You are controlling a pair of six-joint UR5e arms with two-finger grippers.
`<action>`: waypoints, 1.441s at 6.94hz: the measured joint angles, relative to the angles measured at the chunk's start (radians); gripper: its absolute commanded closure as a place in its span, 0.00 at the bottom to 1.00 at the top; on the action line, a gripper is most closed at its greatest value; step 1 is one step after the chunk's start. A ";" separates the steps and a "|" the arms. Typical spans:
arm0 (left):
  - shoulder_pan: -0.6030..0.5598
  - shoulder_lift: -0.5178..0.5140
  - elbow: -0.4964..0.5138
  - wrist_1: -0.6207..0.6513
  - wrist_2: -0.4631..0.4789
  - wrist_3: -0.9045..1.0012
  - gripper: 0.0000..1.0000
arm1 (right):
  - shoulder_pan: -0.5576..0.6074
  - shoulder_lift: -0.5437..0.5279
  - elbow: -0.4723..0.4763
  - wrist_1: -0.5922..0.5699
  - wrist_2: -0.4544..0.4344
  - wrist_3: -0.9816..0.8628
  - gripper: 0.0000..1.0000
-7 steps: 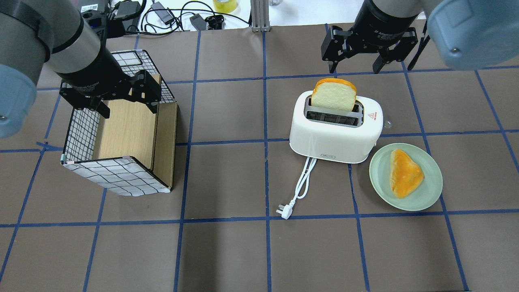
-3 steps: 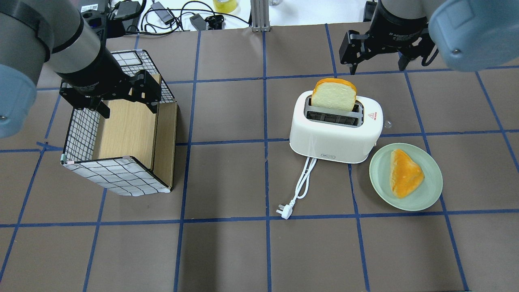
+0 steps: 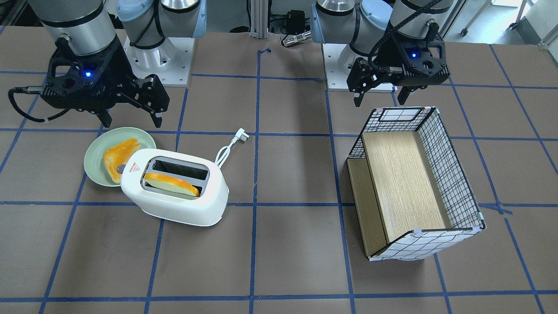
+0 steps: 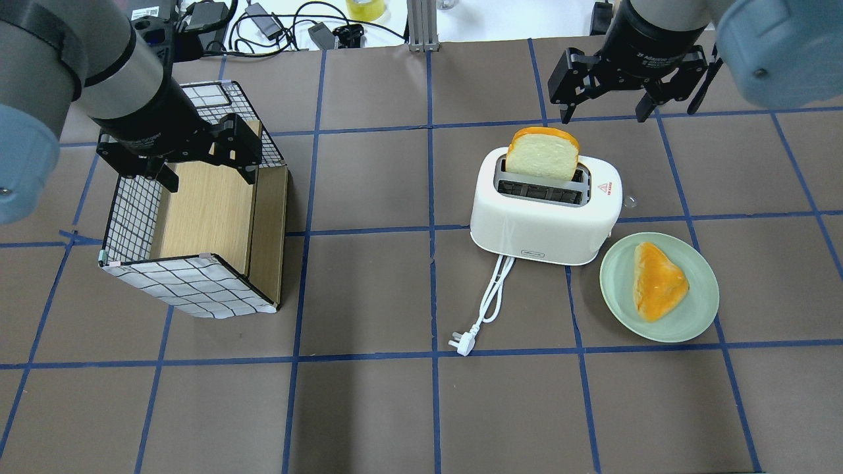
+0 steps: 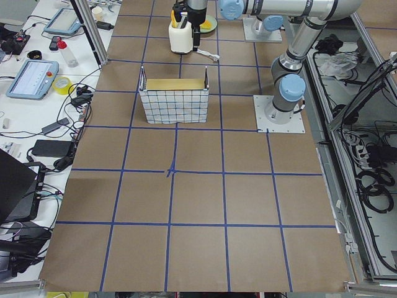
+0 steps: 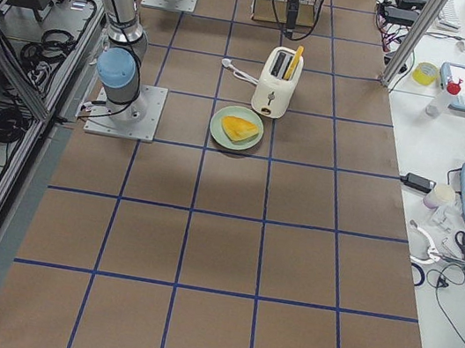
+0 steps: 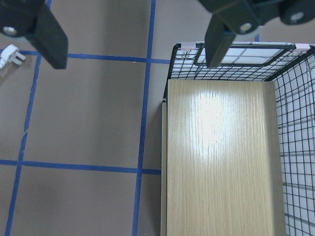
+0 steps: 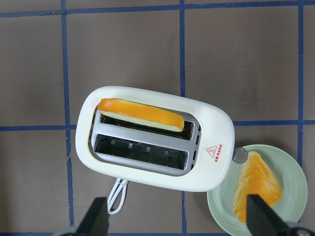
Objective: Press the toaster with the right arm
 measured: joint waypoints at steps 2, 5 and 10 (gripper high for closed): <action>0.000 0.000 0.000 0.000 0.000 0.000 0.00 | -0.015 -0.003 0.000 0.006 0.001 -0.008 0.00; 0.000 0.000 0.000 0.000 0.000 0.000 0.00 | -0.021 -0.009 -0.003 0.012 -0.080 0.013 0.00; 0.000 0.000 0.000 0.000 0.000 0.000 0.00 | -0.038 -0.026 -0.002 0.072 -0.095 0.013 0.00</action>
